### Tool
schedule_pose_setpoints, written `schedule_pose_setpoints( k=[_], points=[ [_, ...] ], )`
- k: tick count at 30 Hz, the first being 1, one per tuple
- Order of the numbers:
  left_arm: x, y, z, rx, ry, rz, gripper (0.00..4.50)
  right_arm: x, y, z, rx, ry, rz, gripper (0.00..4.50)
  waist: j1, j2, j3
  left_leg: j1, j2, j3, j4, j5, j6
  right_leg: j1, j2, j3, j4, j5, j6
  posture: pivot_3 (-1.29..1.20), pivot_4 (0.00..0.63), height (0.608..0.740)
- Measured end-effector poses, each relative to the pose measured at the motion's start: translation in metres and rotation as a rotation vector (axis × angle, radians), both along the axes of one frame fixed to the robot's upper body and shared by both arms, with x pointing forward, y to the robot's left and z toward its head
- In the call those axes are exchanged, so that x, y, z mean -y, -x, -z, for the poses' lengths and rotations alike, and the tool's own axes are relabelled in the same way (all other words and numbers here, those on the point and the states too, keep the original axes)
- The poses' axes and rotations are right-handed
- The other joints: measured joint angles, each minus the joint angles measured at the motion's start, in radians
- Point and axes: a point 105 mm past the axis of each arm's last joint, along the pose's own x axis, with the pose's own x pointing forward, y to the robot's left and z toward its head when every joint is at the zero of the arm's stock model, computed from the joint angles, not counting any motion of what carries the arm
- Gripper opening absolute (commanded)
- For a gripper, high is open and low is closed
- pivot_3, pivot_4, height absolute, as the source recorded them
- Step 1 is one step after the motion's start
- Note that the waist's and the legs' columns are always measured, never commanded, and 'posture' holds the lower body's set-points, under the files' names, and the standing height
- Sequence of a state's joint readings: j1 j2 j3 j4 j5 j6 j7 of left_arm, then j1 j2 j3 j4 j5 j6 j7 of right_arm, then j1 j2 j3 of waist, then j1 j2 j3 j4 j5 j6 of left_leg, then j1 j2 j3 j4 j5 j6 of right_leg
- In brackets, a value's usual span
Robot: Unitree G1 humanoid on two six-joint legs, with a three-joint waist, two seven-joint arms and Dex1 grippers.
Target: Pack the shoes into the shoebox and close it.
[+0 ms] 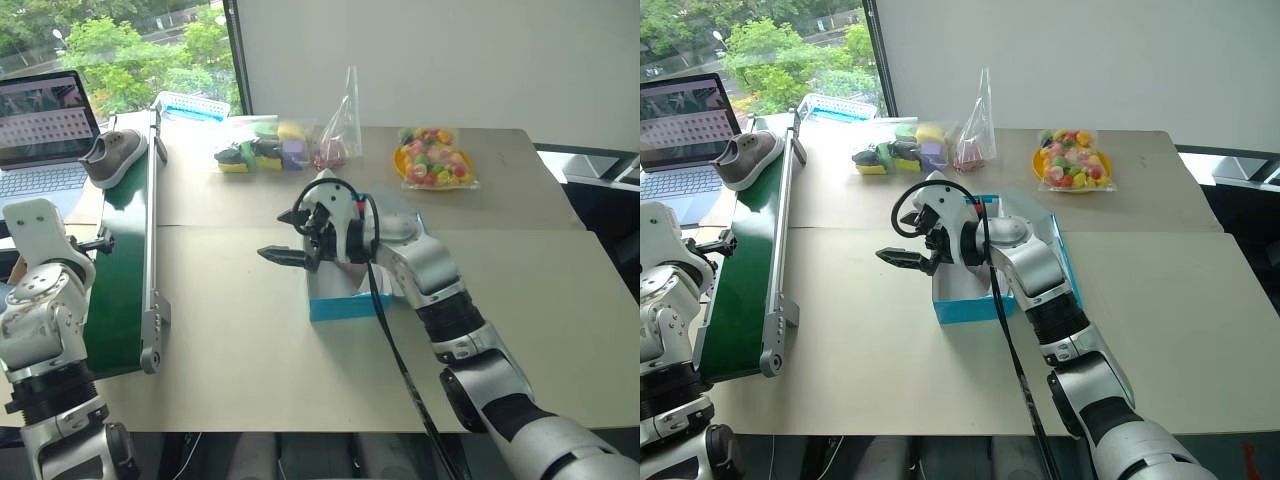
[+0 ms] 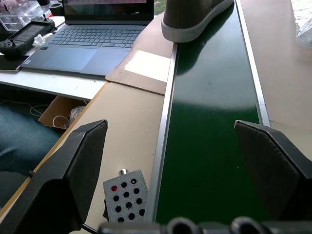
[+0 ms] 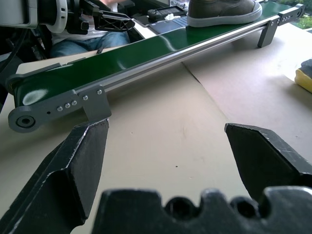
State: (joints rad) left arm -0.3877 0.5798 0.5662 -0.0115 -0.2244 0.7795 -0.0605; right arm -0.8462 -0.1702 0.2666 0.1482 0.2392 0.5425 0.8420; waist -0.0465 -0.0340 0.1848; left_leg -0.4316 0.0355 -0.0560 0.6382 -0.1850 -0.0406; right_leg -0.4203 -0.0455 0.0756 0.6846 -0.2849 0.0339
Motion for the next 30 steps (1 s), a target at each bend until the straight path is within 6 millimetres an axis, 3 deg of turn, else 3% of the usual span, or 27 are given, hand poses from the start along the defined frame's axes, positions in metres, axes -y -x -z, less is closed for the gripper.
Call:
schedule_pose_setpoints(
  k=[8, 14, 21, 28, 30],
  points=[
    [-0.028, 0.002, -0.003, 0.039, -0.07, 0.042, 4.47, 0.003, 0.001, -0.001, 0.002, 0.009, 0.02, 4.5, 0.001, 0.0, 0.0, 0.0, 0.0, 0.0, 0.0, 0.0, 0.0, 0.0, 0.0, -0.001, 0.0, 0.0, -0.001, 0.0, 0.15, 0.74],
    [-0.043, 0.0, 0.014, 0.018, -0.052, 0.07, 4.47, 0.006, -0.001, -0.001, 0.002, 0.014, 0.04, 4.5, 0.001, 0.0, 0.0, 0.0, 0.001, 0.0, 0.0, 0.0, 0.0, 0.0, 0.0, -0.003, 0.0, 0.001, -0.001, 0.0, 0.15, 0.74],
    [-0.035, -0.014, 0.034, 0.001, 0.011, 0.17, 4.47, 0.01, -0.005, 0.002, -0.011, 0.021, 0.079, 4.5, 0.002, -0.001, 0.0, 0.0, 0.001, 0.0, 0.0, 0.0, 0.0, 0.0, 0.0, -0.004, 0.0, 0.001, -0.001, 0.0, 0.15, 0.74],
    [-0.023, -0.024, 0.042, -0.013, 0.01, 0.262, 4.47, 0.017, -0.007, 0.007, -0.022, 0.03, 0.117, 4.5, 0.0, -0.001, 0.0, 0.0, 0.001, 0.0, 0.0, 0.0, 0.0, 0.0, 0.0, -0.004, 0.001, 0.001, -0.001, 0.0, 0.15, 0.74],
    [-0.022, -0.026, 0.045, -0.031, -0.003, 0.272, 3.93, 0.019, -0.007, 0.005, -0.015, 0.031, 0.127, 4.5, -0.001, -0.001, 0.0, 0.001, 0.001, 0.0, 0.0, 0.0, 0.0, 0.0, 0.0, -0.004, 0.001, 0.001, -0.001, 0.0, 0.15, 0.74]
  ],
)
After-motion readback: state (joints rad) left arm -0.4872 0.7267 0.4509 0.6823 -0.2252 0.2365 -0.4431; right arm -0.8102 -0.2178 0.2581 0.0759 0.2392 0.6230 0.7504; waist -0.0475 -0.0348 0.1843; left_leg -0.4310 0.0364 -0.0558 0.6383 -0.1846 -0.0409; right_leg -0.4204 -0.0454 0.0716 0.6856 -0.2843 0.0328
